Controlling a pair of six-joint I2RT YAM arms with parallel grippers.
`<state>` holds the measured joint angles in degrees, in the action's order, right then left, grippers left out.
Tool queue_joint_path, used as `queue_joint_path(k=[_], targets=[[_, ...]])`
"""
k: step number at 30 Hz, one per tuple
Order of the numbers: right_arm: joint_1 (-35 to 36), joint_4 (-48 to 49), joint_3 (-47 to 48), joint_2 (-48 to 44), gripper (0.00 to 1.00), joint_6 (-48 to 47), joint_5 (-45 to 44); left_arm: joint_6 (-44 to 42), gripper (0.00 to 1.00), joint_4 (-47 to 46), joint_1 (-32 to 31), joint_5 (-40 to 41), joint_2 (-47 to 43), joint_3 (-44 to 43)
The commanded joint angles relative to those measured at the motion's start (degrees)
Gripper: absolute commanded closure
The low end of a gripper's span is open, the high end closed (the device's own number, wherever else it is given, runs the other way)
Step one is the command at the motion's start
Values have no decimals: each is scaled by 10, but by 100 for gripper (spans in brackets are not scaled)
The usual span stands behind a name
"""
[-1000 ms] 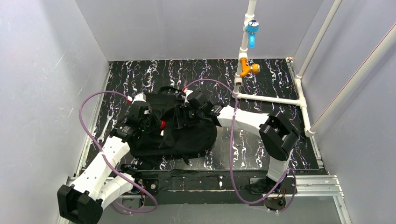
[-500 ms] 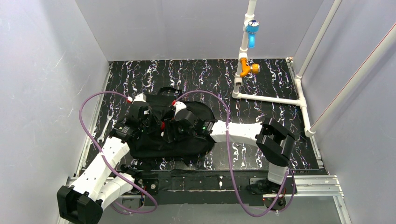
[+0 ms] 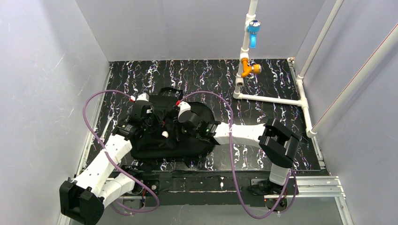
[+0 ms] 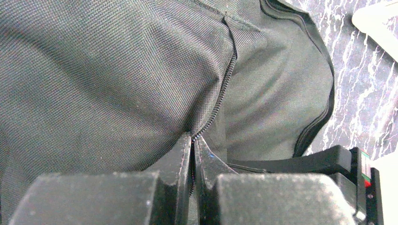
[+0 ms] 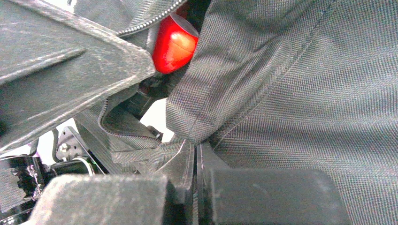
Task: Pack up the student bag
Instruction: Place the personal item in the student bag.
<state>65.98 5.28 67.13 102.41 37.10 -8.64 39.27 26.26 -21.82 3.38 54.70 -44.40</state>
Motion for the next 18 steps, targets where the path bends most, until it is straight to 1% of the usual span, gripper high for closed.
queue_joint_path(k=[1,3,5,7,10,11,13,14,15,18], targets=[[9,106,-56,-39,99,-7,-37,9,100,36,-2,-4,13,0],[13,189,-118,-81,99,-9,-45,29,100,50,-1,11,37,-5],[13,241,-166,-108,99,-7,-47,41,99,60,2,4,75,-19],[13,259,-183,-121,99,-3,-41,45,99,59,7,-16,124,-34],[13,314,-217,-123,99,15,-30,40,100,46,13,-49,177,-52],[13,321,-221,-120,99,21,-28,33,100,44,14,-65,187,-58],[13,307,-209,-112,99,18,-19,16,99,40,15,-98,180,-62],[13,296,-201,-110,99,16,-17,10,90,37,15,-113,162,-56],[13,293,-198,-110,99,15,-15,5,75,36,15,-123,141,-48],[13,288,-196,-116,99,13,-19,-10,43,54,15,-132,51,-23]])
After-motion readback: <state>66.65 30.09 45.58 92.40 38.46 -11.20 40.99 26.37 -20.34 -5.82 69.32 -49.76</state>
